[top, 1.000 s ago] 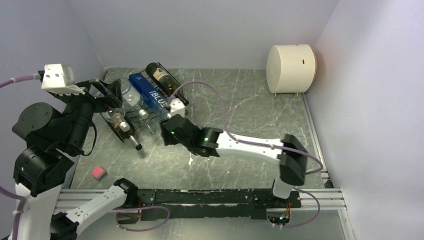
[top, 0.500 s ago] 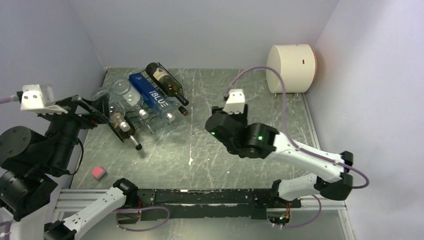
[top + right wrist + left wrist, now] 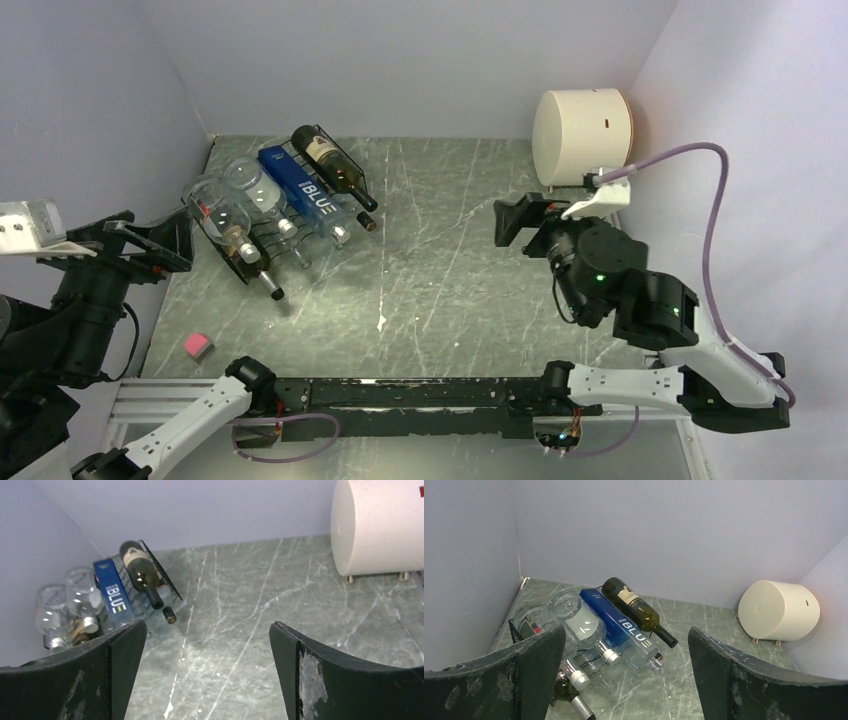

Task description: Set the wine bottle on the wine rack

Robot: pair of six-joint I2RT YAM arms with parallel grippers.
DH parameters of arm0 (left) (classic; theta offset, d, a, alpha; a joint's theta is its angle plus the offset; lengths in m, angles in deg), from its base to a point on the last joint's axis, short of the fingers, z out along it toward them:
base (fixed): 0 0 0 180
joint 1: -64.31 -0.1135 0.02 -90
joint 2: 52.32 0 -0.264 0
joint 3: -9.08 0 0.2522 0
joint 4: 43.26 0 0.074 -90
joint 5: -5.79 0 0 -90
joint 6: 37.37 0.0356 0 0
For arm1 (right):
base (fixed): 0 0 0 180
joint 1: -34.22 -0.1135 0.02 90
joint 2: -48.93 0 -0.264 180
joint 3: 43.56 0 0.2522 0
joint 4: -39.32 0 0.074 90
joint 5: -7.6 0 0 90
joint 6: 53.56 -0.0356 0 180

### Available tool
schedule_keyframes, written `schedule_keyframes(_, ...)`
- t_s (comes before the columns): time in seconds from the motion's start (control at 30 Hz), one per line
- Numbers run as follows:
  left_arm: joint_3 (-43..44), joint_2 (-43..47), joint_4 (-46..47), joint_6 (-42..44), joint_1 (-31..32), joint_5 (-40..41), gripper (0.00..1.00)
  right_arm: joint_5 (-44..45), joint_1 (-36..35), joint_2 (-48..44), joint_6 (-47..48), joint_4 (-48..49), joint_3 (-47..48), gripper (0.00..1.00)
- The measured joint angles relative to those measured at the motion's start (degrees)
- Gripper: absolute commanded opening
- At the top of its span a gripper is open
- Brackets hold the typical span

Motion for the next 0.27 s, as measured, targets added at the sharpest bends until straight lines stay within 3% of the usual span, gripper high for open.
schedule_keyframes(0.27,0.35,0.15,-0.35,0.0,-0.02,-0.04,0.96,-0.48,0.0,-0.66,3.19,3.89,-0.13,1.0)
